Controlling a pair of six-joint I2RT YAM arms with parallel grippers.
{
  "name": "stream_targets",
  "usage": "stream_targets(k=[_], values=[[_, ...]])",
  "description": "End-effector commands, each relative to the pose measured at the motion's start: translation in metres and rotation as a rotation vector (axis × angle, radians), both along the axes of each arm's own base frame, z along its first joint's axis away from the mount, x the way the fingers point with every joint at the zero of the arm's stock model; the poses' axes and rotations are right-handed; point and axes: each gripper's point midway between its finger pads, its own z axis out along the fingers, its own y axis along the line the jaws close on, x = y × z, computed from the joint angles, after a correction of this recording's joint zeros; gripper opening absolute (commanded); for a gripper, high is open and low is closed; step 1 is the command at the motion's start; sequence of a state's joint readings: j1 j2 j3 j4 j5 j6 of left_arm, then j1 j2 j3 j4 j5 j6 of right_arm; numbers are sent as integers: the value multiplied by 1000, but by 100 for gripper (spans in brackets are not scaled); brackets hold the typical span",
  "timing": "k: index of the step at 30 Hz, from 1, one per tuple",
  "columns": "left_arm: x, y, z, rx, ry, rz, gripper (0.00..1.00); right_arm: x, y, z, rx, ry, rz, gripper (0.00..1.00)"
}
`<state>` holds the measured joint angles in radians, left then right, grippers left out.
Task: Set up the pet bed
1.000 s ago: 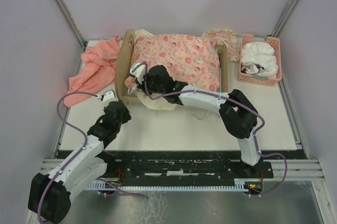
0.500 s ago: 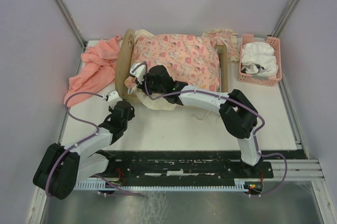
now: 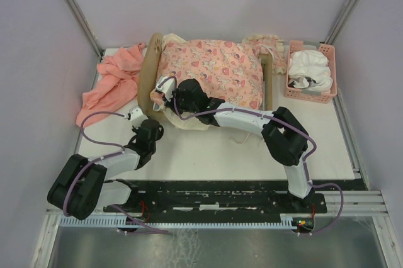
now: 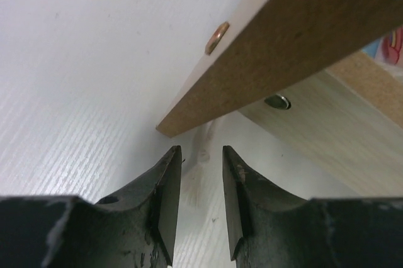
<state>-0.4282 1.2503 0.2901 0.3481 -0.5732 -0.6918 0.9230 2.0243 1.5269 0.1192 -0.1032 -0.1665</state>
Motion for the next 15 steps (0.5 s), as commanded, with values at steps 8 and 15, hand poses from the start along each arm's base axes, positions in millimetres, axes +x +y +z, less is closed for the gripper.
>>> stream_targets(k=[8, 15], values=[[-24, 2, -11, -23, 70, 52, 38, 5, 7, 27, 60, -49, -1, 8], [-17, 3, -6, -14, 13, 54, 43, 3, 3, 29, 52, -57, -7, 8]])
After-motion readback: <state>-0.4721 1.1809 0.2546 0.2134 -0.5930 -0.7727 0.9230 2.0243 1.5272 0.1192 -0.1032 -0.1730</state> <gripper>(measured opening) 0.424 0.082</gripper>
